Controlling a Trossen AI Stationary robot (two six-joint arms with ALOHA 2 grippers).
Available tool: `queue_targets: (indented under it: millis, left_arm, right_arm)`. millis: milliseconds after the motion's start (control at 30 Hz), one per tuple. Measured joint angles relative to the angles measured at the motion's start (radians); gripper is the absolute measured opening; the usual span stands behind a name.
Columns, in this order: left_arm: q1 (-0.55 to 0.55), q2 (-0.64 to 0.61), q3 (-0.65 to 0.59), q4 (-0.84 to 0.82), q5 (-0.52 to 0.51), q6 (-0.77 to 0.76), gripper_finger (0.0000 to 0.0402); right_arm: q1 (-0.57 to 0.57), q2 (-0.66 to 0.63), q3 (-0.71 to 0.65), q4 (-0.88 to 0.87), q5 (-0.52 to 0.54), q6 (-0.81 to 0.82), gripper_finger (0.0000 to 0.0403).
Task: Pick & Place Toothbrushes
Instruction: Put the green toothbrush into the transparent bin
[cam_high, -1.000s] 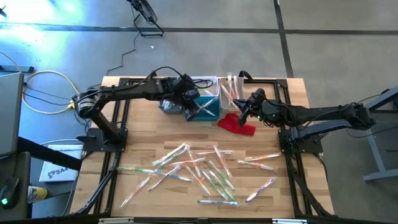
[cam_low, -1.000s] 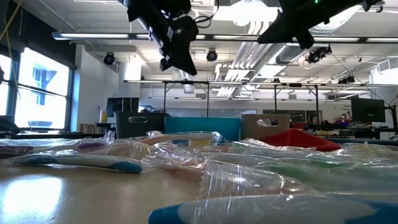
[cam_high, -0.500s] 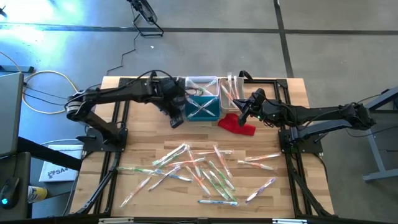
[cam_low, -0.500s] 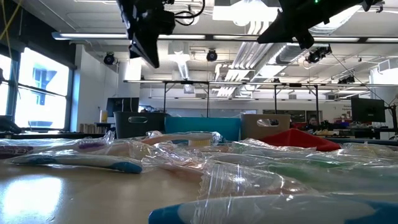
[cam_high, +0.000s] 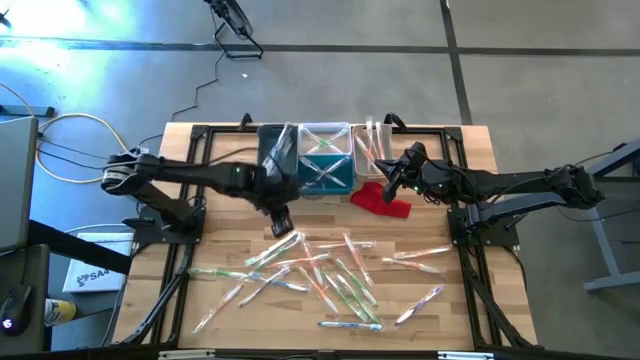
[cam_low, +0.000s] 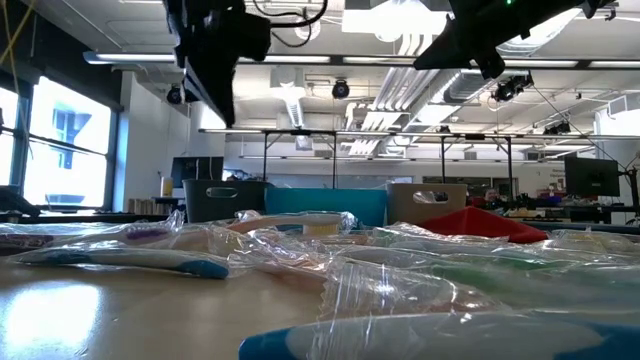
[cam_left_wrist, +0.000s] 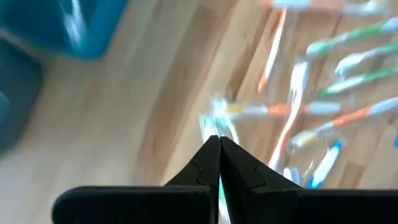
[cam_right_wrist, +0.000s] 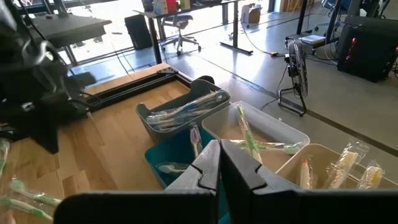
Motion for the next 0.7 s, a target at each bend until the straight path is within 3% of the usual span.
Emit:
queue_targets:
  millis: [333,700]
  left_arm:
    - [-0.165,0.0,-0.152,0.114,-0.042,-0.303,0.0005]
    - [-0.296,0.0,-0.201,0.18,-0.131,-0.536,0.0005]
  right_arm:
    - [0.0,0.0,0.0,-0.006,0.0,-0.002,0.0005]
    - [0.0,0.0,0.0,-0.04,-0.001,-0.009,0.0005]
